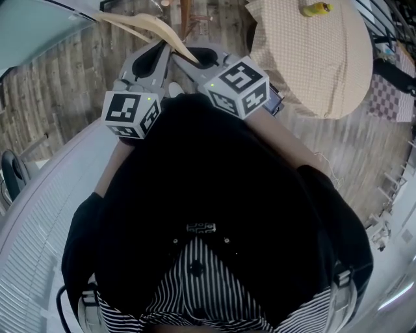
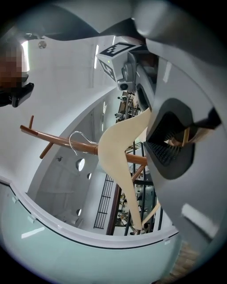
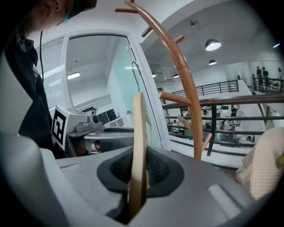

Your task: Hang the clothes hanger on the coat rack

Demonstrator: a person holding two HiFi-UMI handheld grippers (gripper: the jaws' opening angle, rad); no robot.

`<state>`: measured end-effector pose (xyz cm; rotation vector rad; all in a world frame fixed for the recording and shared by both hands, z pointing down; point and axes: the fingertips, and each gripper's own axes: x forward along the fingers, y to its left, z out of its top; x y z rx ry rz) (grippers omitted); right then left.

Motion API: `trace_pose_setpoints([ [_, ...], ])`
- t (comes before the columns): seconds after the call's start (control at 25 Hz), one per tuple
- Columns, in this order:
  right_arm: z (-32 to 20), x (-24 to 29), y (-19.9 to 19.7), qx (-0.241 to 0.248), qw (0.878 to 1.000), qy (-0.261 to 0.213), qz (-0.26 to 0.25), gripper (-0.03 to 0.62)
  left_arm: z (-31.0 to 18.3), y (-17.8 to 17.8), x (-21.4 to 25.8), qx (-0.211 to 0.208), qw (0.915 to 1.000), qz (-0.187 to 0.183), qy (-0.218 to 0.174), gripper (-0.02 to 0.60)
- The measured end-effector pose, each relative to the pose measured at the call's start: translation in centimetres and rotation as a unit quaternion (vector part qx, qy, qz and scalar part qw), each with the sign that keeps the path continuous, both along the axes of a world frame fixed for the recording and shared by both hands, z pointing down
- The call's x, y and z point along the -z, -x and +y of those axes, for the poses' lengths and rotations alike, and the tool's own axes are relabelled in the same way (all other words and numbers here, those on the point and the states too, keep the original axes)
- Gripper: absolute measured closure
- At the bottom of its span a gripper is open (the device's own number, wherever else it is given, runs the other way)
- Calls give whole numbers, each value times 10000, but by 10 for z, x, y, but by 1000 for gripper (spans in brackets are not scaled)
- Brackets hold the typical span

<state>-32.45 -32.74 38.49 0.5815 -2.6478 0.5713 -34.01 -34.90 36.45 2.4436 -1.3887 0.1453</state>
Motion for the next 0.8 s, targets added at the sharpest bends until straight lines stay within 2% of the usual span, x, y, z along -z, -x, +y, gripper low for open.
trace_pose_setpoints([
  [0.28, -18, 2, -20, -125, 9999, 99, -44, 549, -19, -20, 4, -30, 10000, 6, 31, 578],
  [0.4, -23, 3, -15, 13, 9997, 236, -117, 549, -27, -16, 8, 134, 9999, -59, -46, 578],
  [0.56, -24, 7, -10, 357, 9992, 186, -79, 549, -38, -11, 7, 308, 9995, -81, 55, 578],
  [0.8, -32, 3, -23, 537, 9981, 280, -87, 549, -49, -23, 1, 423, 9989, -94, 161, 578],
])
